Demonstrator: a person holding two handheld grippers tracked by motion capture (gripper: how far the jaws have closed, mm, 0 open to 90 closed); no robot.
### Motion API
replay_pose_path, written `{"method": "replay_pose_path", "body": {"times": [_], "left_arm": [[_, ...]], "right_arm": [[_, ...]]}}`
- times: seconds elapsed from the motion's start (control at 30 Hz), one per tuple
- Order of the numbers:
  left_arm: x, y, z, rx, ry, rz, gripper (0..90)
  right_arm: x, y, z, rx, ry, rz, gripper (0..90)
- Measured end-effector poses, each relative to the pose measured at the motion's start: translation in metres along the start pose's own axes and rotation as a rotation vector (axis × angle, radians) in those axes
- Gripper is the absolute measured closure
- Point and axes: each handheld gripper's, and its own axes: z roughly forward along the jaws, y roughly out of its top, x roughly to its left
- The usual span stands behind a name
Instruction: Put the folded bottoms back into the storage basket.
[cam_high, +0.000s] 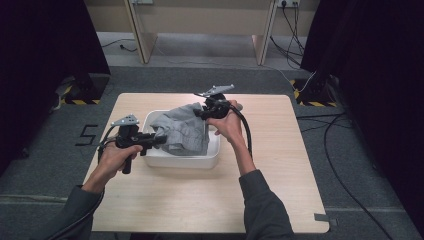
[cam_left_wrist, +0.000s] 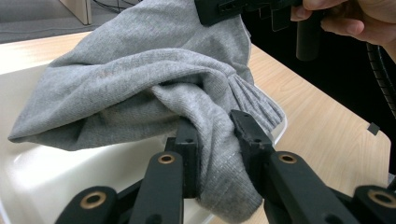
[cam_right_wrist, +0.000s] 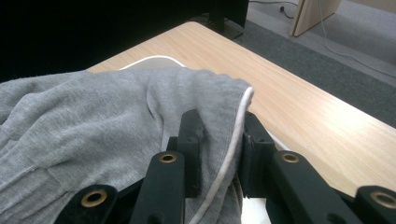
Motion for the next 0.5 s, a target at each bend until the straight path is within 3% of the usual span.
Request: {"method": "replay_pose_path", "body": {"times": [0.5], "left_arm": [[0.014, -0.007, 0.015, 0.05, 0.016, -0.026, 73.2]], "right_arm": [[-0.008, -0.016, 0.022, 0.031, 0.009, 0.039, 74.6]]}}
